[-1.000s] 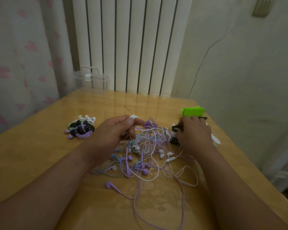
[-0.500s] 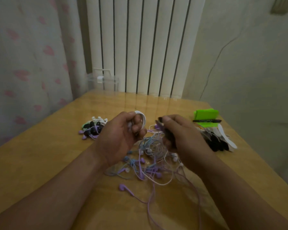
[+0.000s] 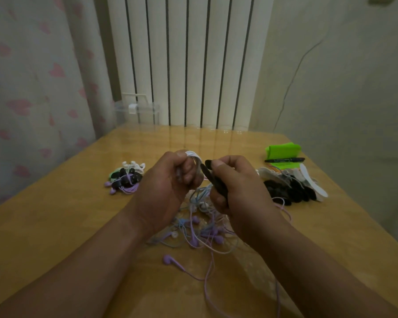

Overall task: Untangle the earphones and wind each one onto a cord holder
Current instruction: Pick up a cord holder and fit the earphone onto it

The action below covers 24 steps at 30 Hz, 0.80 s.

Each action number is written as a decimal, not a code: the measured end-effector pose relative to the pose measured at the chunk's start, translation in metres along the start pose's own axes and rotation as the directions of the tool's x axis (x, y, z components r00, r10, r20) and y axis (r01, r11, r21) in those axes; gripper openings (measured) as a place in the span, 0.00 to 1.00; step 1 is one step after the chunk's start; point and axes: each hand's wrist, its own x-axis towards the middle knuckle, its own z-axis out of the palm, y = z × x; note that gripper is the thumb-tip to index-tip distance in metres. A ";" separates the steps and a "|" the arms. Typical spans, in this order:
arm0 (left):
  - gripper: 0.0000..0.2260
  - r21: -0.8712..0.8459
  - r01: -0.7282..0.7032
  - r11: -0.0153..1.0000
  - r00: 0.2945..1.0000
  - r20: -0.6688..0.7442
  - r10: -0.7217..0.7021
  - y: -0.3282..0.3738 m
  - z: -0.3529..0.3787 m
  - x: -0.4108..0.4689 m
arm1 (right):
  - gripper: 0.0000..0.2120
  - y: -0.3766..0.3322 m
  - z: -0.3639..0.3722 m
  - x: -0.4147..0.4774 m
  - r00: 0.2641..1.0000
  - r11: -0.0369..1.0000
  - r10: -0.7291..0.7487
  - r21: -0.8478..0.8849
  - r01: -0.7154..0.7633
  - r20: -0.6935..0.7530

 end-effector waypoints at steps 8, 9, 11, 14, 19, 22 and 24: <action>0.12 0.048 -0.038 0.998 0.998 0.047 0.036 -0.001 0.004 -0.003 | 0.07 -0.002 0.001 0.000 1.000 1.000 -0.018 0.005 0.018 0.003; 0.12 0.058 -0.040 0.998 0.998 0.053 0.037 -0.001 0.004 -0.004 | 0.07 -0.002 0.001 -0.001 1.000 1.000 -0.022 0.000 0.022 -0.003; 0.12 0.085 -0.043 0.995 0.997 0.072 0.037 -0.001 0.005 -0.005 | 0.07 -0.002 0.001 -0.001 0.999 1.000 -0.030 -0.004 0.030 -0.022; 0.13 0.174 -0.048 0.984 0.996 0.077 0.035 -0.002 0.007 -0.006 | 0.07 -0.003 0.000 -0.003 0.997 0.997 -0.075 -0.024 0.075 -0.017; 0.16 0.478 -0.191 0.857 0.981 0.130 0.146 -0.001 0.020 -0.017 | 0.07 -0.002 0.001 -0.007 0.987 0.985 -0.149 -0.103 0.142 -0.064; 0.11 0.627 -0.268 0.731 0.963 0.176 0.202 -0.009 0.040 -0.027 | 0.08 0.000 0.001 -0.002 0.966 0.983 -0.173 -0.093 0.157 -0.194; 0.07 0.655 -0.266 0.707 0.964 0.196 0.181 -0.012 0.045 -0.030 | 0.08 0.000 -0.002 0.000 0.965 0.993 -0.118 -0.039 0.112 -0.235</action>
